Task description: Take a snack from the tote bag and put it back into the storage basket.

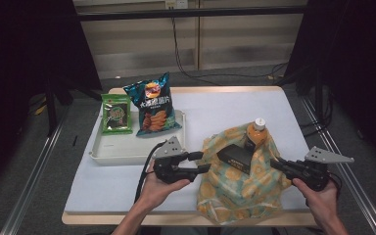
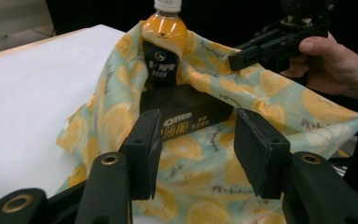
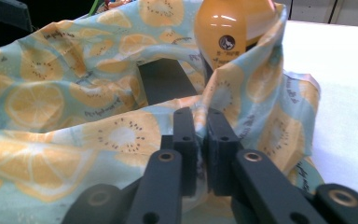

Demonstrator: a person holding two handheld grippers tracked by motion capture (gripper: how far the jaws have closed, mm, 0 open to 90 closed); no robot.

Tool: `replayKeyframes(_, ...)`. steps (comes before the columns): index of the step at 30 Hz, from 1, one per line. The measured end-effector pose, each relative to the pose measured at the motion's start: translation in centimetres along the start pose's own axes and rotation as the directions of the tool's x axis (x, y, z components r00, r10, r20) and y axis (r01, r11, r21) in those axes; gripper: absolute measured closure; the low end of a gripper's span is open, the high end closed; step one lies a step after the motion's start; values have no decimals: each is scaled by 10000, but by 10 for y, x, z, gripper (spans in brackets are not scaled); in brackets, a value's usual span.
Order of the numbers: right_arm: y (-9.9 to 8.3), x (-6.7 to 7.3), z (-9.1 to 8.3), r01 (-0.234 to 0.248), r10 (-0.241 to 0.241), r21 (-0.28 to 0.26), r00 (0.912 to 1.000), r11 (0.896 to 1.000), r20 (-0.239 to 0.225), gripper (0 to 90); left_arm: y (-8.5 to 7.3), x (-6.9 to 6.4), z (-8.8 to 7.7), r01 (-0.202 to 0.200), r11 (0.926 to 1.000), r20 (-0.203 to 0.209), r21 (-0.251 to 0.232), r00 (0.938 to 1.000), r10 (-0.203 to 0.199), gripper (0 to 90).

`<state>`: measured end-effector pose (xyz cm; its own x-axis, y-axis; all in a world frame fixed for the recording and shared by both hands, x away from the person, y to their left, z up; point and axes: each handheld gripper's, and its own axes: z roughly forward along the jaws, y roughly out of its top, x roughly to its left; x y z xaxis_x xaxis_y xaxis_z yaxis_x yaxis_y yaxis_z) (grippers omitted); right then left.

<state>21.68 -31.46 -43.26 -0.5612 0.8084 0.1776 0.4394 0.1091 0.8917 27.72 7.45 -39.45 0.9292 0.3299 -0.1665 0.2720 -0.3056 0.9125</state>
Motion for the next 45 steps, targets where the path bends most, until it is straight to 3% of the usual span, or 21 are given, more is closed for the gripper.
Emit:
replayKeyframes(5, -4, -2, -4, -20, 20, 94, 10000, 10000, 10, 862, 4, 2, 15, 70, 10000, 275, 53, 9996, -72, 543)
replayKeyframes(6, -5, -1, -5, -96, 95, 130, 9999, 9999, 38, 851, 5, 3, 25, 36, 9999, 485, 161, 9988, -43, 570)
replayKeyframes(9, -7, -1, -7, -33, 32, 203, 10000, 9998, 38, 836, 6, 3, 39, -156, 9987, 562, 481, 9983, 128, 591)
replayKeyframes(11, -8, -2, -7, -14, 12, 260, 10000, 9997, 63, 836, 8, 6, 46, -44, 9988, 708, 487, 9975, 9, 594)
replayKeyframes(21, -8, -2, -6, -57, 56, 259, 10000, 9996, 64, 816, 13, 17, 66, 170, 9995, 641, 257, 9978, -186, 585)
replayKeyframes(25, -7, -3, -6, 35, -39, 353, 9999, 9994, 123, 864, 12, 19, 70, 244, 9993, 640, 270, 9976, -261, 567)
replayKeyframes(26, -7, -6, -6, 43, -76, 656, 9987, 9978, 505, 880, 11, 19, 70, 262, 9994, 590, 245, 9979, -276, 566)
replayKeyframes(35, -16, -22, -14, -182, 28, 1007, 9886, 9948, 1508, 899, 0, 24, 72, 259, 9974, 523, 673, 9982, -294, 543)
replayKeyframes(41, -21, -27, -17, -287, 81, 1177, 9850, 9926, 1724, 899, -7, 25, 75, 216, 9938, 463, 1092, 9986, -268, 532)
replayKeyframes(44, -30, -28, -11, -304, -68, 1942, 9822, 9805, 1877, 899, -12, 26, 77, 144, 9919, 422, 1258, 9989, -199, 517)
replayKeyframes(45, -31, -29, -9, -285, -117, 2109, 9823, 9771, 1872, 898, -15, 28, 79, 299, 9930, 502, 1146, 9981, -358, 516)
